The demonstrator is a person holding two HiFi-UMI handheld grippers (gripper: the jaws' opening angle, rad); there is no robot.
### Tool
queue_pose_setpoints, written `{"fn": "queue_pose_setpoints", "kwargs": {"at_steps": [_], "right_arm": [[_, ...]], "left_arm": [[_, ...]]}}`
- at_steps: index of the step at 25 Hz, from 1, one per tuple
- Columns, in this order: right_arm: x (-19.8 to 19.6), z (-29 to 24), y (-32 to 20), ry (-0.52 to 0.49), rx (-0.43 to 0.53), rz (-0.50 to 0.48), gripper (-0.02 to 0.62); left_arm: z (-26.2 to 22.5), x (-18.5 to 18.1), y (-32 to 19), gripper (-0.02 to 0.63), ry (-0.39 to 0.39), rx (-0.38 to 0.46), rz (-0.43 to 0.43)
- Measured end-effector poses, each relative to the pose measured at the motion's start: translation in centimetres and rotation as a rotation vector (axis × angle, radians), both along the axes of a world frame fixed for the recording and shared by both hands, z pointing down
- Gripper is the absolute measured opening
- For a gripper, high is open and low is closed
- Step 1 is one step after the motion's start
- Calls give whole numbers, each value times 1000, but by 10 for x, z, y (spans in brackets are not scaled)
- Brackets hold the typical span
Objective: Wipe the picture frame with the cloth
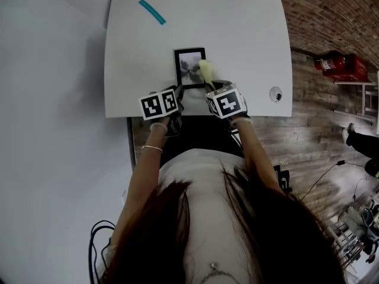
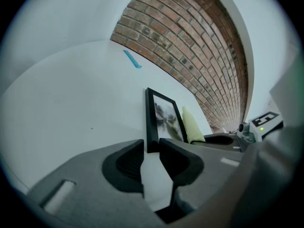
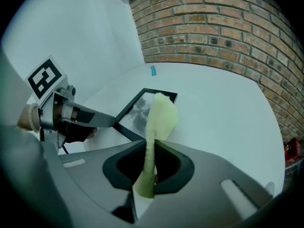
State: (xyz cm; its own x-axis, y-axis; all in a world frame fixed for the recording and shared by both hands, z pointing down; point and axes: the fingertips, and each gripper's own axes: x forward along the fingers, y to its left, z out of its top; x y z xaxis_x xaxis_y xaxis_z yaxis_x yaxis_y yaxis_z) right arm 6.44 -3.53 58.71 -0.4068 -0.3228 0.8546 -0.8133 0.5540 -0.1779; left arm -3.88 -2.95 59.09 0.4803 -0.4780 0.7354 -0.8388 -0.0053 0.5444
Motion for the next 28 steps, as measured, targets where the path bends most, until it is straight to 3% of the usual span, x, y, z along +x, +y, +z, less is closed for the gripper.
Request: {"fn": "queue_pose_setpoints", "kwargs": {"at_steps": [28], "right_arm": [[-1, 3, 22, 5, -49, -10, 34]], "left_arm": [[-3, 3, -1, 103, 16, -9, 19]]}}
